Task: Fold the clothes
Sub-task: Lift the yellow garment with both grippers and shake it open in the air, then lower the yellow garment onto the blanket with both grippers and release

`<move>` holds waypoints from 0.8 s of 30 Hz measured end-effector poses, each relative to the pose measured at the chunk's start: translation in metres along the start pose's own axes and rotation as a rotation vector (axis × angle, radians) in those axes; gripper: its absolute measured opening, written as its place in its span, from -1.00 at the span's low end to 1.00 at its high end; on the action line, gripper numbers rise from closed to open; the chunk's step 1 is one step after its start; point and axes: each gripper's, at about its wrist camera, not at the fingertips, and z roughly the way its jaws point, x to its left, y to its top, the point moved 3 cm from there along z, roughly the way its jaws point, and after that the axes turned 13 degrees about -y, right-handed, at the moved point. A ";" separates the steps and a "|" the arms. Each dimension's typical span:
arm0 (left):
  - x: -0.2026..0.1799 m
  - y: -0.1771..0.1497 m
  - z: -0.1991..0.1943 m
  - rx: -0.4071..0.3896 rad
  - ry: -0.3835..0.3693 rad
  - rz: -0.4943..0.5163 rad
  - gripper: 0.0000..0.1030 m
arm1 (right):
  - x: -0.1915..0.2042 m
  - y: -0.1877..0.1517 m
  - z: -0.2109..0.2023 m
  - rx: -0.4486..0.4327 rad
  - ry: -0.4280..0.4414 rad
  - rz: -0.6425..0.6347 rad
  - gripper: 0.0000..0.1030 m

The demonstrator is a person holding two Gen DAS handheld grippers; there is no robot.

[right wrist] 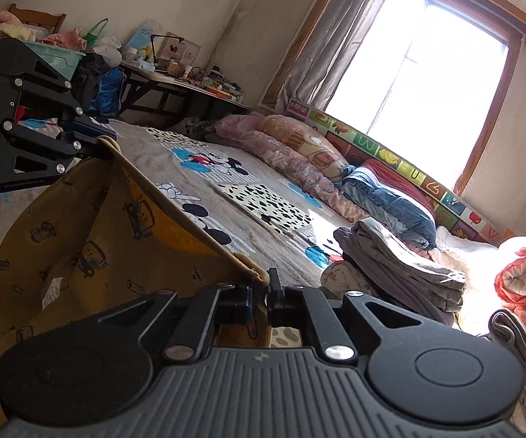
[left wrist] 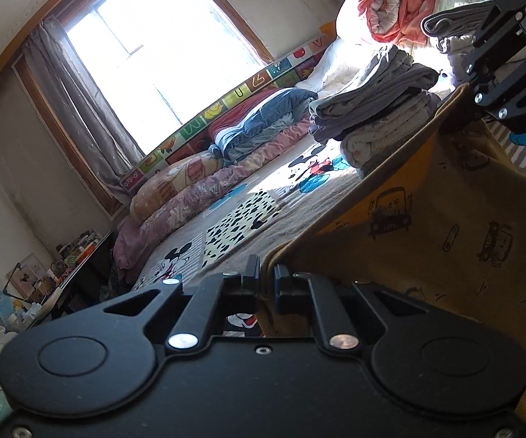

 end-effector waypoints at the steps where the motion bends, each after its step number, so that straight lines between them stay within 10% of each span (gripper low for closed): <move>1: 0.002 -0.002 0.011 0.014 -0.012 -0.006 -0.86 | 0.003 -0.003 0.010 0.014 0.004 -0.004 -0.84; 24: 0.022 -0.055 0.161 0.249 -0.334 -0.239 -0.83 | 0.029 -0.067 0.183 0.342 0.125 0.090 -0.82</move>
